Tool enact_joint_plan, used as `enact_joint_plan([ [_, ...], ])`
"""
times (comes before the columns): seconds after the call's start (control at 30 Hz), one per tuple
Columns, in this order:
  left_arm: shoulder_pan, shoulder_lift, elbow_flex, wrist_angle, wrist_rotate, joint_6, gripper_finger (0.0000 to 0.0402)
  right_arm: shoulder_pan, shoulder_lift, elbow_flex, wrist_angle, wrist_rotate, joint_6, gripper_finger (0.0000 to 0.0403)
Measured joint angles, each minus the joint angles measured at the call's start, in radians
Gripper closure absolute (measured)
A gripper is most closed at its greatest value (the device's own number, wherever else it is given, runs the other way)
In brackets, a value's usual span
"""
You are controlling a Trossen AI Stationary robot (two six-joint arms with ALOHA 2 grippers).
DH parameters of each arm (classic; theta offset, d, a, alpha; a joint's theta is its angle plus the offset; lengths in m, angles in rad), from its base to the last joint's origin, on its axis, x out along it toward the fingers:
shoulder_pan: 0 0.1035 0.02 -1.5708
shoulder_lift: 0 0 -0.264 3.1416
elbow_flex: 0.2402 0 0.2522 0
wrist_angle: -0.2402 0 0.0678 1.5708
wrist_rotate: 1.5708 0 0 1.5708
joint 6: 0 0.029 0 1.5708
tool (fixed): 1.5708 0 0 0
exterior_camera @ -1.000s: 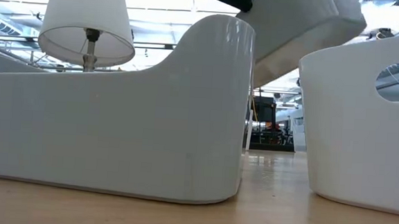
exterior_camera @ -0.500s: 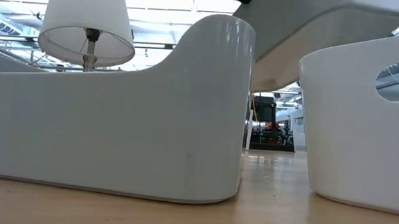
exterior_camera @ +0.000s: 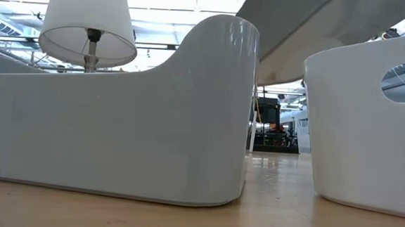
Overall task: Stack baskets by color
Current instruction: Stack the top gray bin on the bottom right gray bin
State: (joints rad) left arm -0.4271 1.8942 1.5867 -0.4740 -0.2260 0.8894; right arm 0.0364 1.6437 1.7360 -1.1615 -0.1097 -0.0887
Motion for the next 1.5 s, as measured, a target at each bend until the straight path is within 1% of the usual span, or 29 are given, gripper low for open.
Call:
enact_joint_plan([
  [0.07, -0.006, 0.0, 0.0, 0.0, 0.0, 0.005, 0.0401, -0.017, 0.037, 0.028, -0.029, -0.009, -0.027, 0.02],
  [0.23, -0.011, 0.0, 0.0, 0.0, -0.002, 0.007, 0.0401, -0.052, 0.074, 0.038, -0.054, -0.103, -0.033, 0.02],
  [0.33, -0.012, 0.0, 0.0, 0.0, -0.002, 0.007, 0.0401, -0.063, 0.092, 0.038, -0.078, -0.105, -0.037, 0.0204],
  [0.47, -0.011, 0.0, 0.0, 0.0, -0.004, 0.006, 0.0401, -0.065, 0.102, 0.038, -0.104, -0.105, -0.064, 0.022],
  [0.67, -0.011, 0.0, 0.0, 0.0, -0.009, 0.006, 0.0401, -0.064, 0.102, 0.038, -0.116, -0.105, -0.101, 0.0263],
  [1.03, -0.012, -0.001, 0.0, 0.001, -0.014, 0.006, 0.0401, -0.064, 0.102, 0.038, -0.159, -0.104, -0.133, 0.0386],
  [1.07, -0.012, -0.001, 0.0, 0.004, -0.015, 0.005, 0.0401, -0.064, 0.102, 0.038, -0.164, -0.104, -0.135, 0.0394],
  [1.13, -0.012, -0.001, 0.0, 0.011, -0.035, -0.001, 0.04, -0.064, 0.102, 0.038, -0.169, -0.101, -0.138, 0.0397],
  [1.2, -0.013, -0.001, 0.0, 0.019, -0.057, -0.019, 0.0396, -0.063, 0.102, 0.038, -0.17, -0.098, -0.138, 0.0395],
  [1.33, -0.013, -0.001, 0.0, 0.048, -0.063, -0.083, 0.0374, -0.061, 0.102, 0.038, -0.185, -0.098, -0.137, 0.04],
  [1.5, -0.012, -0.003, 0.0, 0.086, -0.068, -0.132, 0.0322, -0.061, 0.102, 0.038, -0.211, -0.093, -0.134, 0.0401],
])
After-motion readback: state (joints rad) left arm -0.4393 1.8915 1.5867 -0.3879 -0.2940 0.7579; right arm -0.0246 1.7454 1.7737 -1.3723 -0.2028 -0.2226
